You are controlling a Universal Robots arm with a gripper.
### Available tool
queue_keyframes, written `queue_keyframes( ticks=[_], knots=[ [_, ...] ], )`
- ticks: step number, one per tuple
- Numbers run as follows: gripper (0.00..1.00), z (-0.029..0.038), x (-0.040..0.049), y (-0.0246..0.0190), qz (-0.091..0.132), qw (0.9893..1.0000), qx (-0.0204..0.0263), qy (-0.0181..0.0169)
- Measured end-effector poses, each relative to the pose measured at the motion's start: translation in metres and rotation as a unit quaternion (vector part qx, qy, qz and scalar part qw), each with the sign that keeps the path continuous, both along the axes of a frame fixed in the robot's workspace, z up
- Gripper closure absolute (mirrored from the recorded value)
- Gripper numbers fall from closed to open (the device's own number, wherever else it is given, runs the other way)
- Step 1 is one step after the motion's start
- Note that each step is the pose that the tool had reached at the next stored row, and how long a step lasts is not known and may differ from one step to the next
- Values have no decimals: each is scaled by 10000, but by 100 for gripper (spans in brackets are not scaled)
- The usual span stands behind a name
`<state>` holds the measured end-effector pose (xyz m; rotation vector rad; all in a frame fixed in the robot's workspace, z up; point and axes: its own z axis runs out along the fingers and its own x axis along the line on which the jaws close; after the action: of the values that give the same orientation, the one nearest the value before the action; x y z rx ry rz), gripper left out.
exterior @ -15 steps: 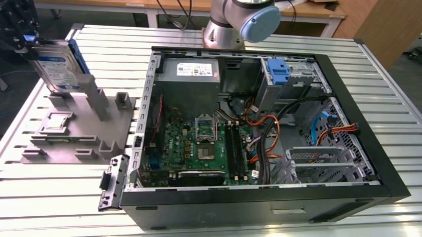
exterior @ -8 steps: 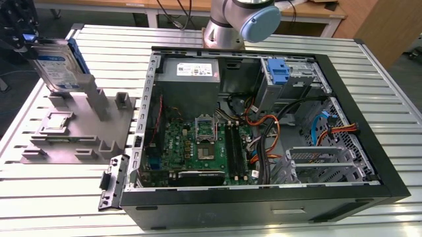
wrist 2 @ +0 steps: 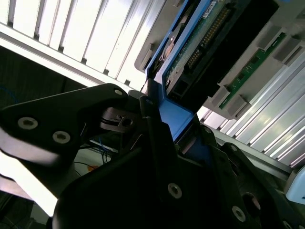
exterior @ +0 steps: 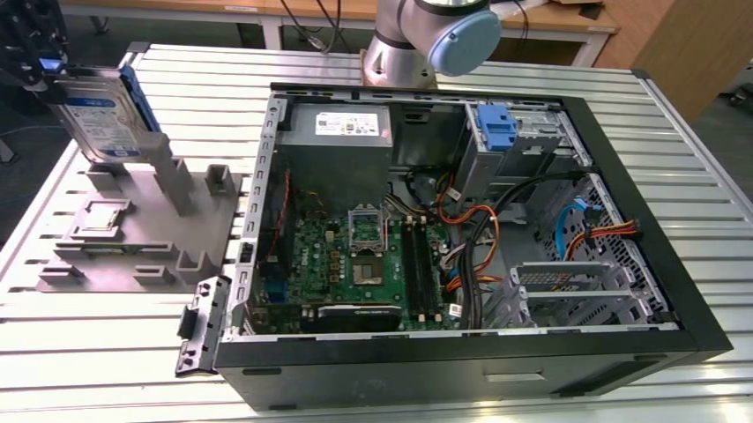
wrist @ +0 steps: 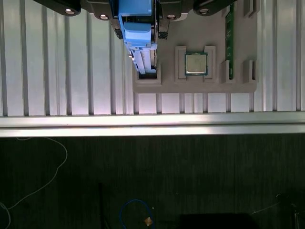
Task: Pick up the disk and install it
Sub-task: 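Pick up the disk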
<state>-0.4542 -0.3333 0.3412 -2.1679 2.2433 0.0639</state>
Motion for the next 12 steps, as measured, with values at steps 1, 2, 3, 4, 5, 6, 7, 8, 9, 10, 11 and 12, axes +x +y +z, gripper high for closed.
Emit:
queue_keyframes(
  ticks=[1, 2, 3, 4, 5, 6, 7, 8, 9, 10, 11, 12],
  knots=[
    [63, 2, 0, 0, 0, 10000, 0, 0],
    [63, 3, 0, 0, 0, 10000, 0, -1],
    [63, 5, 0, 0, 0, 10000, 0, -1],
    [63, 8, 0, 0, 0, 10000, 0, 0],
    [63, 9, 0, 0, 0, 10000, 0, -1],
    [63, 13, 0, 0, 0, 10000, 0, 0],
    [63, 15, 1, 0, 0, 10000, 0, 0],
    [63, 17, 1, 0, 0, 10000, 0, 0],
    [63, 20, 1, 0, 0, 10000, 0, 0],
    [63, 23, 1, 0, 0, 10000, 0, 0],
    [63, 26, 1, 0, 0, 10000, 0, 0],
    [63, 28, 1, 0, 0, 10000, 0, -1]
  ],
)
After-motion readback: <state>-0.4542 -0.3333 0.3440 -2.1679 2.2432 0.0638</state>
